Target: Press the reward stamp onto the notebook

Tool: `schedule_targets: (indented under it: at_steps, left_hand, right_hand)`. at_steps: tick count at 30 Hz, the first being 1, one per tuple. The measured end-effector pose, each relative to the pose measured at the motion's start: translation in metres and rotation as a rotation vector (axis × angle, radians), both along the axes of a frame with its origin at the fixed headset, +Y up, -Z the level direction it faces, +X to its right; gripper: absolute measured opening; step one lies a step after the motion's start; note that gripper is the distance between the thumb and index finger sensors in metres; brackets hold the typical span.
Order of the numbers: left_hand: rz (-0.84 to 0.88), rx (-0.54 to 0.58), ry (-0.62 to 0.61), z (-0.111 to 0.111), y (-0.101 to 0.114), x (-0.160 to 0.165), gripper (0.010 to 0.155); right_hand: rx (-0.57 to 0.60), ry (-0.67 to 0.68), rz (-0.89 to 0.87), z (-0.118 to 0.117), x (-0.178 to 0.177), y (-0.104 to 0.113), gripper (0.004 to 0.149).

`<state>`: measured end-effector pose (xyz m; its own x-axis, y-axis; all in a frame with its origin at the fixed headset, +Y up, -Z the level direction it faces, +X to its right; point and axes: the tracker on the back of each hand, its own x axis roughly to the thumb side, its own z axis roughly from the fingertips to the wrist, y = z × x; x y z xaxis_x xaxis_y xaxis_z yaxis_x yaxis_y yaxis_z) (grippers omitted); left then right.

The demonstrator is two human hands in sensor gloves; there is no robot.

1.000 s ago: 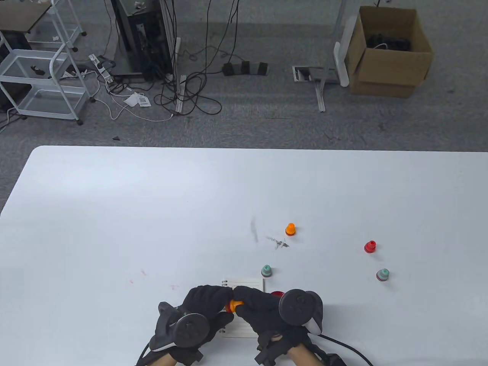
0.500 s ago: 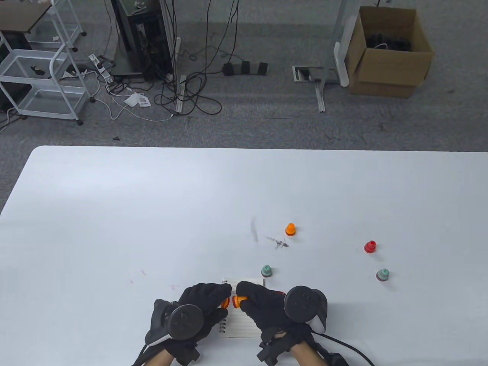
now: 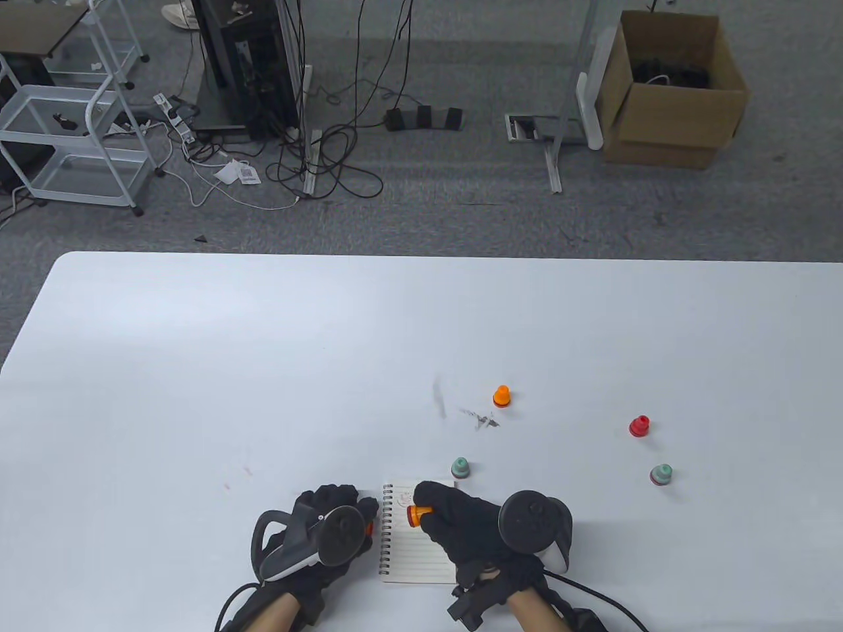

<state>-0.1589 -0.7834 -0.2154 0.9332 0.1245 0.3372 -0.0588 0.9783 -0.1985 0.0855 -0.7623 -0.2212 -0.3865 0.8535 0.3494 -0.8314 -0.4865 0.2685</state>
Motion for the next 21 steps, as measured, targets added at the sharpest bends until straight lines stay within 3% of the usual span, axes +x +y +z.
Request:
schedule_targets:
  at_steps: [3,8,17,19,21]
  left_hand:
    - [-0.046,-0.051,0.028,-0.001,-0.003,-0.002,0.061]
    - [-0.110,0.001,0.049,0.000,-0.003,-0.007,0.062]
    - [-0.080,0.022,0.069,0.000,0.002,-0.013,0.065]
    - [-0.058,0.036,0.077,0.000,0.005,-0.017,0.067]
    - [0.001,0.126,0.067,0.002,0.010,-0.023,0.065]
  right_hand:
    - [0.000,-0.001,-0.001,0.000,0.001,0.000,0.053]
    - [-0.010,-0.003,-0.001,-0.001,0.001,-0.002,0.053]
    - [0.000,-0.006,0.004,-0.002,0.002,-0.001,0.053]
    - [0.001,-0.013,0.003,-0.003,0.004,-0.001,0.053]
    - [0.017,-0.031,0.010,-0.004,0.008,0.002,0.053]
